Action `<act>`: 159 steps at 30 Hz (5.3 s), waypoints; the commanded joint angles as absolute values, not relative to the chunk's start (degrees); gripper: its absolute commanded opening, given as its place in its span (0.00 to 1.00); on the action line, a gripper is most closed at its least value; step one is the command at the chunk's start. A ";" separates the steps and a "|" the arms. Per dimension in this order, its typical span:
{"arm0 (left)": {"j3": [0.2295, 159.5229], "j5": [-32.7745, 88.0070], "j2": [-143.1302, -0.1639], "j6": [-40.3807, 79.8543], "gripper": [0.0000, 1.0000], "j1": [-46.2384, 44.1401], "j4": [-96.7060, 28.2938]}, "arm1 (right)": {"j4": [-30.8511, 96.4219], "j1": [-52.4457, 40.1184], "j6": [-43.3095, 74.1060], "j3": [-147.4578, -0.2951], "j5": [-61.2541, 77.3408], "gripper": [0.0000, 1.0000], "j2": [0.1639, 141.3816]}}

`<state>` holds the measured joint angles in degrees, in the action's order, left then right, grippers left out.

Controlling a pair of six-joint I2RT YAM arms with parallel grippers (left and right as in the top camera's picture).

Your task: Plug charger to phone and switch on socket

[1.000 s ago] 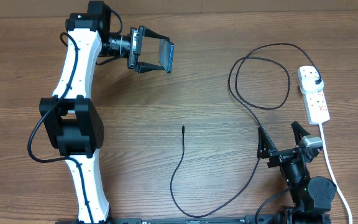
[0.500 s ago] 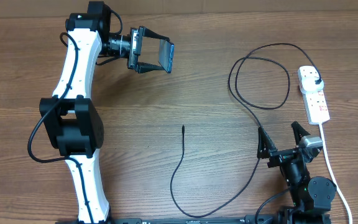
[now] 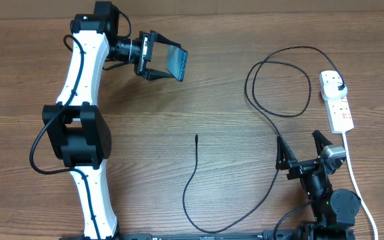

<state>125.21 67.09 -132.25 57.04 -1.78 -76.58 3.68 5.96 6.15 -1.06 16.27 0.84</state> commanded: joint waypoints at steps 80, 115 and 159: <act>126.80 24.88 -132.22 88.12 0.04 -27.90 -79.07 | -9.78 -6.81 43.90 -43.13 53.36 0.94 94.00; 126.80 24.49 -132.25 102.08 0.04 -32.77 -78.83 | -6.76 -6.81 43.05 -43.13 48.51 0.24 94.00; 126.80 23.24 -132.42 103.72 0.04 -33.78 -74.94 | -6.76 -6.81 43.05 -43.13 48.88 0.09 94.00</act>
<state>125.25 22.85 -132.27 102.13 -33.36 -75.13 -6.68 -6.59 43.46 -42.54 49.25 94.04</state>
